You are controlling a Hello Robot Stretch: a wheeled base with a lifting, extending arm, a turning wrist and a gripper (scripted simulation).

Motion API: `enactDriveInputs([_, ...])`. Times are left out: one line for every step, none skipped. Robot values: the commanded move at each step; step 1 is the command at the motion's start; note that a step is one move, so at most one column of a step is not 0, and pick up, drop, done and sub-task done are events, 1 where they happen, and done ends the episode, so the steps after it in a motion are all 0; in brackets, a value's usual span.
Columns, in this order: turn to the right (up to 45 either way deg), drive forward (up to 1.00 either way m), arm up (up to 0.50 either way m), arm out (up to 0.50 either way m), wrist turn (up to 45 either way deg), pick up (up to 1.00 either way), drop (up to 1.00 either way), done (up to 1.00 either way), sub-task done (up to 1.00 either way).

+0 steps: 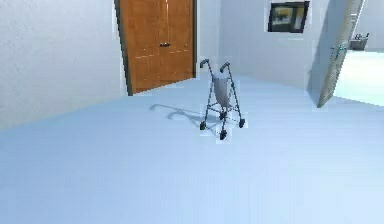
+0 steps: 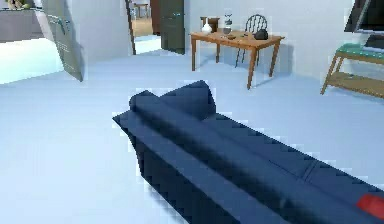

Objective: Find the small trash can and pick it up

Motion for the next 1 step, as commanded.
enactDriveInputs([42.0, 0.00, 0.00, 0.00, 0.0, 0.00, 0.00, 0.00, 0.00])
